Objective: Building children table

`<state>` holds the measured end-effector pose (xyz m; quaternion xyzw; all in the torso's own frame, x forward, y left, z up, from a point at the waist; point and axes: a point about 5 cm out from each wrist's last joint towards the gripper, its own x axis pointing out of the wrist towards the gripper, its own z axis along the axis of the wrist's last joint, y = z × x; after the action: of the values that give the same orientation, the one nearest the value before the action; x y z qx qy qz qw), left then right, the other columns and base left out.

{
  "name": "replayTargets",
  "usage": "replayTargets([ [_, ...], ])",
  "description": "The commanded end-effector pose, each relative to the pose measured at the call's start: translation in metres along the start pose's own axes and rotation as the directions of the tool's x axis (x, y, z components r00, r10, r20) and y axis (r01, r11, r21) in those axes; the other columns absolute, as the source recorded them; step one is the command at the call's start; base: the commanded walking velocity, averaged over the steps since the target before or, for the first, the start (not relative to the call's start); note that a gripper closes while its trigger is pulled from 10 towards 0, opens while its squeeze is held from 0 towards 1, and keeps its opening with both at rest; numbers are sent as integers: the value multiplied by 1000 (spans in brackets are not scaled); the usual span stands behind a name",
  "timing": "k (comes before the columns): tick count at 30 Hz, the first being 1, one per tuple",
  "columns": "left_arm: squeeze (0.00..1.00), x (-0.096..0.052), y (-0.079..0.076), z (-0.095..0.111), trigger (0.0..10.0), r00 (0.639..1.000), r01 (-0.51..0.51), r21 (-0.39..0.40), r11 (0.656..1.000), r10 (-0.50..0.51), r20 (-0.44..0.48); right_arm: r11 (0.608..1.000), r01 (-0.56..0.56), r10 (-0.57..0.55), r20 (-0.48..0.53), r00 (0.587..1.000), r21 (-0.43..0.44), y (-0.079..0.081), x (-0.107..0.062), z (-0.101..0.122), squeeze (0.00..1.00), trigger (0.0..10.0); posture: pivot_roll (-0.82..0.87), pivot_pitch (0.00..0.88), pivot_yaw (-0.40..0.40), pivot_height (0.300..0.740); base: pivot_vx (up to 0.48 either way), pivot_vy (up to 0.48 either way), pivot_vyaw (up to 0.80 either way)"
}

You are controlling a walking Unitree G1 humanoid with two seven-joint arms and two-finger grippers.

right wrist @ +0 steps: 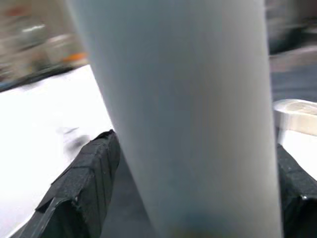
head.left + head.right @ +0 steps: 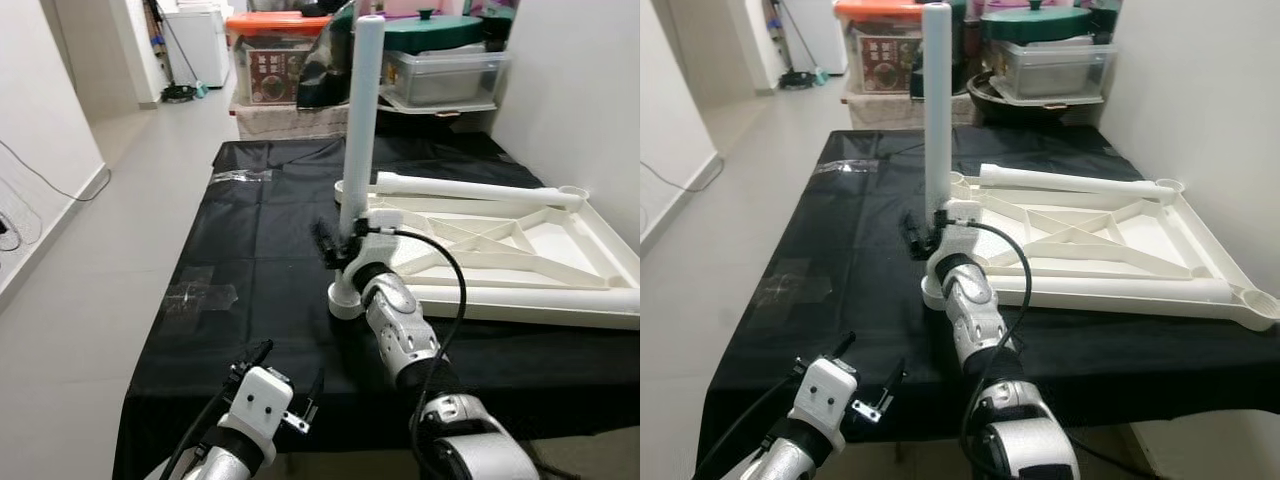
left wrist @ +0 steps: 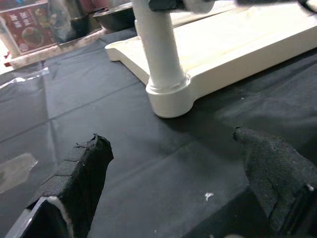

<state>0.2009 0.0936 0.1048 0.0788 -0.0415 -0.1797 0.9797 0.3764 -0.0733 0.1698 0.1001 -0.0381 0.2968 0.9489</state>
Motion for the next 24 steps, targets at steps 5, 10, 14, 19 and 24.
replayTargets([
  [5, 0, -1, 0, -4, 10000, 1000, 7, -5, 1000, -7, -15, 940, -340, 340, -128, 931, 26, 16, 5, -3, 0, 10000, 19, 0, -8, 740, 0, 0, 0],
  [10, 0, -1, 0, -3, 10000, 1000, 7, -4, 1000, -7, -16, 849, -525, 527, -195, 827, 68, 23, 8, 2, 0, 10000, 30, 0, -10, 740, 0, 0, 0],
  [14, 0, -2, -1, -2, 10000, 1000, 7, -5, 1000, -7, -16, 728, -679, 679, -238, 695, 97, 34, 8, 4, 0, 10000, 39, 0, -12, 740, 0, 0, 0],
  [19, 0, -2, -1, -2, 10000, 1000, 7, -5, 1000, -7, -16, 655, -747, 745, -266, 611, 117, 38, 5, 4, 0, 10000, 42, 0, -13, 740, 0, 0, 0],
  [24, 0, -3, -1, -2, 10000, 1000, 6, -6, 1000, -6, -17, 615, -777, 774, -285, 565, 132, 40, 4, 4, 0, 10000, 42, 0, -13, 740, 0, 0, 0],
])
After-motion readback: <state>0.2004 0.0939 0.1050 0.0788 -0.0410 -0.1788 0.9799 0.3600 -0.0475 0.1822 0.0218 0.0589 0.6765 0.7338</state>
